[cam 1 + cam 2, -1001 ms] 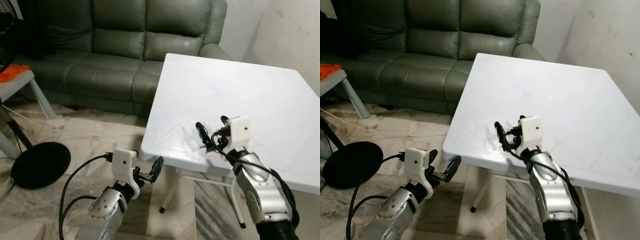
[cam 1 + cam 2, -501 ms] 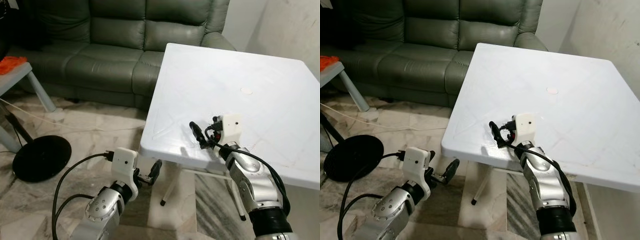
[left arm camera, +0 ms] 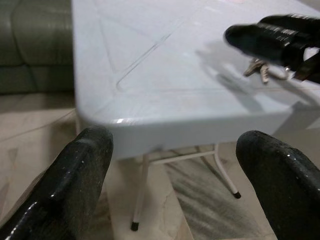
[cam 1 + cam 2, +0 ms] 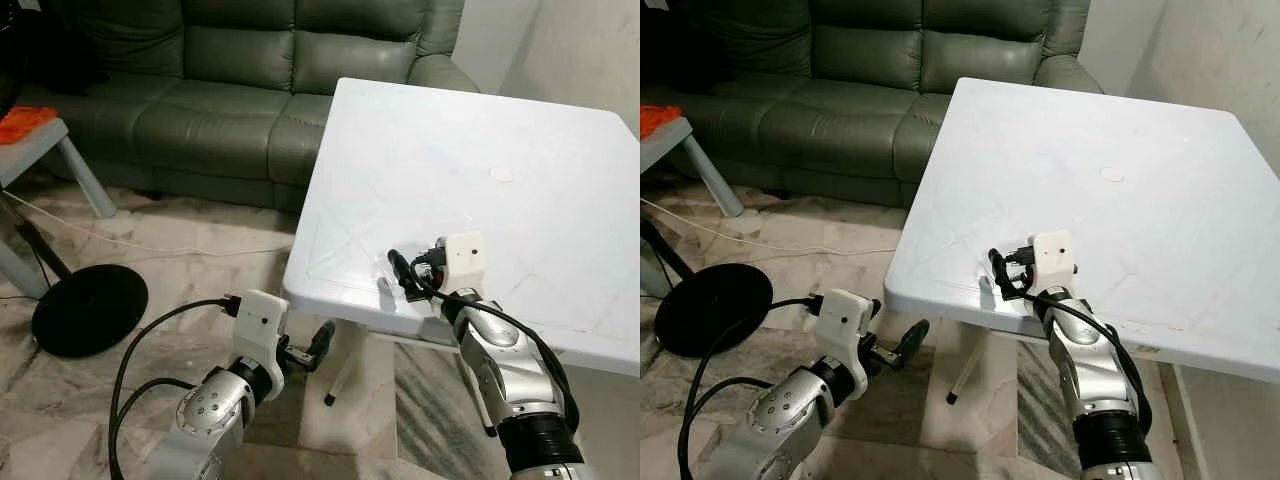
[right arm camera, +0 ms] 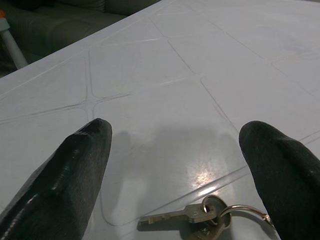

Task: Hang keys on a hook

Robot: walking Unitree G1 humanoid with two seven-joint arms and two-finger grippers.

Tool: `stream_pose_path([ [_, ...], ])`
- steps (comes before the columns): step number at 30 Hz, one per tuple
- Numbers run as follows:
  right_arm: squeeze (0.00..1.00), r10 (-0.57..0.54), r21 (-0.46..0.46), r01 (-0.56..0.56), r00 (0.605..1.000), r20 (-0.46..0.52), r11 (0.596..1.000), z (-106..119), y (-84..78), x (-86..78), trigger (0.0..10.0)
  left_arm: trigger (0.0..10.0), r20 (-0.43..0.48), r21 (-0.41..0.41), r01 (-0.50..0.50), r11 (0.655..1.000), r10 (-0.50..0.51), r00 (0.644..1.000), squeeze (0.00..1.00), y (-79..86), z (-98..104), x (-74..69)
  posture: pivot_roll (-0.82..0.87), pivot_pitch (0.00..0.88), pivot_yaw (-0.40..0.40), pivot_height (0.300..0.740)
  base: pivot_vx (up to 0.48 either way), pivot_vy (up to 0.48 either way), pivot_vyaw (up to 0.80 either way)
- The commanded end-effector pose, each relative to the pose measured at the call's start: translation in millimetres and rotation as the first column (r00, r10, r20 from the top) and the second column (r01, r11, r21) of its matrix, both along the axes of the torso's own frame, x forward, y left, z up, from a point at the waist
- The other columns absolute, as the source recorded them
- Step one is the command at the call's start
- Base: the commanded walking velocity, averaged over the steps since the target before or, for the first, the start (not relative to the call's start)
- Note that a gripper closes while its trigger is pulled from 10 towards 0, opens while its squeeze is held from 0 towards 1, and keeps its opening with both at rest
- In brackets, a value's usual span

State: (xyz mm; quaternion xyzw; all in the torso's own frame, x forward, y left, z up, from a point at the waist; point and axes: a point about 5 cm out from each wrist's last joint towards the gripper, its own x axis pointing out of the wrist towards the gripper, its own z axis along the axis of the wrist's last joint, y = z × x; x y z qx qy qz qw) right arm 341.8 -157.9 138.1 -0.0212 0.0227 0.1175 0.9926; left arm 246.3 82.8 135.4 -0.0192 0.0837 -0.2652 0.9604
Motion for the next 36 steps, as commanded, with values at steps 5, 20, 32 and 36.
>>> stream_pose_path([
  [5,0.00,-0.034,0.000,0.034,0.999,-0.012,0.999,-2.9,-4.8,0.6,10.0,10.0,0.002,0.013,0.060,0.998,-0.060,0.998,0.00,-6.5,1.5,2.2,0.04,0.165,-0.047,0.740,0.000,0.000,0.00],
  [20,0.00,-0.127,-0.057,0.120,0.983,-0.133,0.991,-19.1,-36.9,-5.0,10.0,10.0,-0.008,0.003,0.084,0.996,-0.084,0.996,0.00,-12.7,1.6,1.6,0.01,0.175,-0.041,0.740,0.000,0.000,0.00],
  [32,0.00,-0.018,-0.013,0.016,0.983,-0.185,1.000,-26.0,-41.9,-17.4,10.0,10.0,-0.010,-0.012,0.074,0.997,-0.074,0.997,0.00,-13.6,2.5,2.5,0.00,0.177,-0.041,0.740,0.000,0.000,0.00],
  [36,0.00,0.000,0.049,0.008,0.987,-0.163,0.999,-21.0,-41.8,-17.0,10.0,10.0,-0.012,-0.017,0.072,0.997,-0.072,0.997,0.00,-13.8,2.7,2.8,0.00,0.177,-0.040,0.740,0.000,0.000,0.00],
])
